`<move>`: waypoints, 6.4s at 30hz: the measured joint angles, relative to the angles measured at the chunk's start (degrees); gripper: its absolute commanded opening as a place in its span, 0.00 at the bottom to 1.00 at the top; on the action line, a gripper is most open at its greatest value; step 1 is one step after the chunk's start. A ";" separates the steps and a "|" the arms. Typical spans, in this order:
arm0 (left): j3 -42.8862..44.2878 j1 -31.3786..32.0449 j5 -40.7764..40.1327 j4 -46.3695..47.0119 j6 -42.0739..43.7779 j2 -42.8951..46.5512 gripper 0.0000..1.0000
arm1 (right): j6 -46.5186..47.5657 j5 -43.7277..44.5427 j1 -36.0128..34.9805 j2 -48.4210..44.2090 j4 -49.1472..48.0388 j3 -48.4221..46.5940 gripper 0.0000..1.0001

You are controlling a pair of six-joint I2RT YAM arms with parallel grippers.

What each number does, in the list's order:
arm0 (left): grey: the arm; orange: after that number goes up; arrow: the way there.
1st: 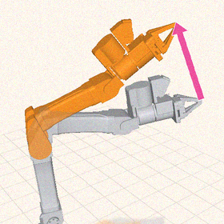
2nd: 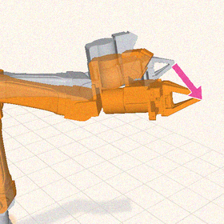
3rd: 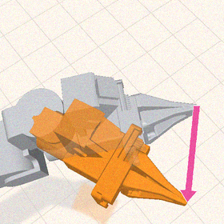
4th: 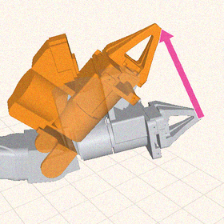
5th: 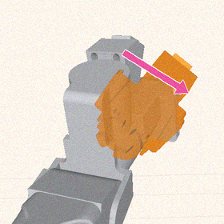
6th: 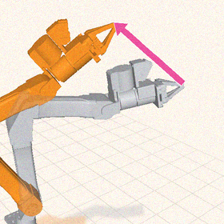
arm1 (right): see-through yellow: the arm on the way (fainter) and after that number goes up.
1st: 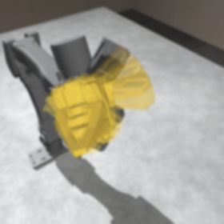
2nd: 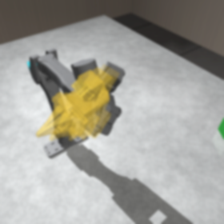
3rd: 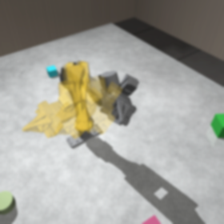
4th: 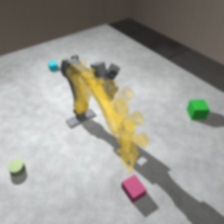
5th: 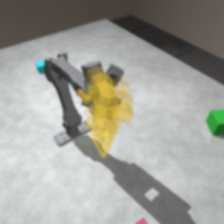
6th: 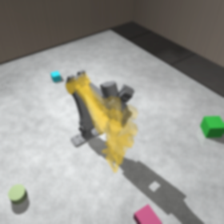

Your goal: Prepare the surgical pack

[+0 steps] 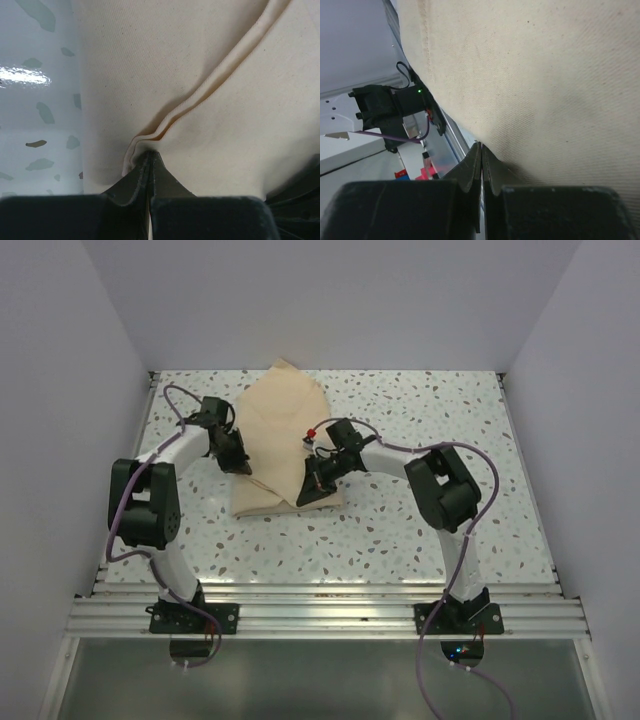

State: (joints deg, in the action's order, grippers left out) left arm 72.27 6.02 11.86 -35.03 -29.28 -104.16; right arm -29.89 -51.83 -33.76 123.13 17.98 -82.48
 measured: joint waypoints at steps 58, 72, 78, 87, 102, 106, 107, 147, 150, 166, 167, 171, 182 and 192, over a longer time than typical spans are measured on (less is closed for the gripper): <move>0.61 -0.33 -4.81 -2.19 2.91 2.38 0.26 | 2.75 12.28 9.40 -6.29 13.99 -8.00 0.29; 1.86 0.07 -5.29 -3.08 2.89 2.36 0.15 | 2.97 12.26 9.40 -6.29 14.03 -6.19 0.28; 2.03 0.11 -5.38 -3.34 2.75 2.36 0.18 | 2.97 12.17 9.40 -6.29 14.05 -6.19 0.28; 2.47 0.28 -6.14 -3.74 2.49 2.36 0.18 | 2.99 11.96 9.40 -6.29 14.03 -6.19 0.28; 3.82 0.55 -6.69 -4.98 2.32 2.36 0.00 | 2.99 11.87 9.40 -6.29 13.92 -5.40 0.28; 4.72 0.81 -6.67 -5.70 2.29 2.36 0.00 | 2.97 11.87 9.40 -6.29 13.90 -5.35 0.28; 4.87 0.87 -6.67 -5.84 2.29 2.36 0.04 | 2.97 11.87 9.40 -6.29 13.90 -5.33 0.28; 9.20 1.29 -5.16 -7.98 1.84 3.06 0.00 | 2.93 11.85 8.63 -6.29 13.66 -4.48 0.27; 10.82 1.31 -4.52 -8.22 1.81 3.58 0.00 | 2.93 11.85 8.57 -6.29 13.66 -4.48 0.27; 6.84 0.09 -7.45 -6.56 1.90 3.80 0.00 | 2.97 11.87 8.15 -6.19 13.94 -4.66 0.26; 5.81 -0.02 -7.61 -6.14 1.90 3.67 0.00 | 2.97 11.87 8.13 -6.14 13.94 -4.66 0.26; 3.23 -0.28 -7.82 -5.09 1.92 2.80 0.00 | 2.97 11.87 8.13 -5.62 13.86 -4.63 0.26; 1.97 -0.50 -7.87 -2.78 2.51 1.60 0.00 | 2.78 11.65 7.98 -3.85 13.09 -4.26 0.25; 1.75 -1.03 -7.50 -3.21 2.99 3.15 0.43 | 0.52 11.96 7.87 -2.99 10.03 -12.33 0.25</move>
State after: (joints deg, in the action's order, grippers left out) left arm 74.02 4.99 4.36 -38.24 -26.28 -101.01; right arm -29.36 -39.88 -25.89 120.14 28.01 -94.80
